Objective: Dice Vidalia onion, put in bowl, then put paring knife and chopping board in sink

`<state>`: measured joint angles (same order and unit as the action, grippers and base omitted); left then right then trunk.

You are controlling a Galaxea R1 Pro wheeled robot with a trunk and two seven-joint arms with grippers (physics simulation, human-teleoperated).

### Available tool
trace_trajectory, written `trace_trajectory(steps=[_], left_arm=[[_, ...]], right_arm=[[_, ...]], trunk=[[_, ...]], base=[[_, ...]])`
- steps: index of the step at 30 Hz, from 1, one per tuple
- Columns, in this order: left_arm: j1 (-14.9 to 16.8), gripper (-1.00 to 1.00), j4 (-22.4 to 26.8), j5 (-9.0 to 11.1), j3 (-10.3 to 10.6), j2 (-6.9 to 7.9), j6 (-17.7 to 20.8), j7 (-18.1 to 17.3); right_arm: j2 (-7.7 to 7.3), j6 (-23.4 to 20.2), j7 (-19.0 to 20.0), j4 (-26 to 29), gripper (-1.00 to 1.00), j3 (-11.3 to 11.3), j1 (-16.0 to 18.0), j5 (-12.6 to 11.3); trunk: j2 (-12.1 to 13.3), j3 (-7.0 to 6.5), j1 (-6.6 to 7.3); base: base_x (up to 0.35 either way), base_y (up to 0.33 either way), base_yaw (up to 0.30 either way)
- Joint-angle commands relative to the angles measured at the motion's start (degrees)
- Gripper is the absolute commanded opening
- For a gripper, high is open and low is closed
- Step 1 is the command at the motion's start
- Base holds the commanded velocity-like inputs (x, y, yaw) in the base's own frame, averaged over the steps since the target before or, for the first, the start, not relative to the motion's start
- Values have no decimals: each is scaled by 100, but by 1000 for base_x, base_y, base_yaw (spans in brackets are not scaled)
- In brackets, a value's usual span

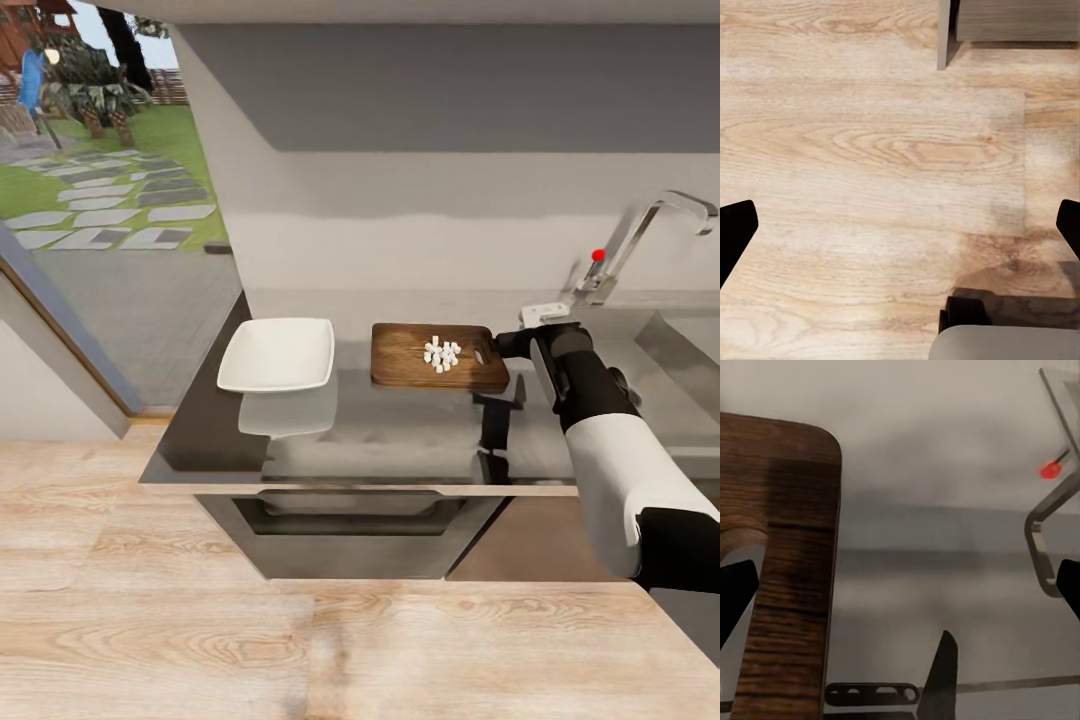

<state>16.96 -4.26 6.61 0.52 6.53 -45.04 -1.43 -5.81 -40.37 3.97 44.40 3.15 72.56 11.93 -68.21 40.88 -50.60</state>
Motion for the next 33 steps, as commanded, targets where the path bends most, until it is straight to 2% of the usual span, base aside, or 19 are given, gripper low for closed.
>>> trace_trajectory(steps=[1, 10, 33], left_arm=[[9, 100, -22, 33, 10, 2, -31, -15], [9, 100, -22, 33, 10, 6, -31, -17], [9, 100, -22, 33, 10, -3, -31, -15]], right_arm=[[1, -25, 44, 4, 100, 11, 3, 56], [1, -24, 45, -1, 100, 11, 2, 55], [1, -26, 23, -10, 100, 19, 2, 64]], trunk=[[-3, 4, 0], [-3, 4, 0], [-3, 4, 0]], base=[[0, 0, 0], [0, 93, 0], [0, 3, 0]])
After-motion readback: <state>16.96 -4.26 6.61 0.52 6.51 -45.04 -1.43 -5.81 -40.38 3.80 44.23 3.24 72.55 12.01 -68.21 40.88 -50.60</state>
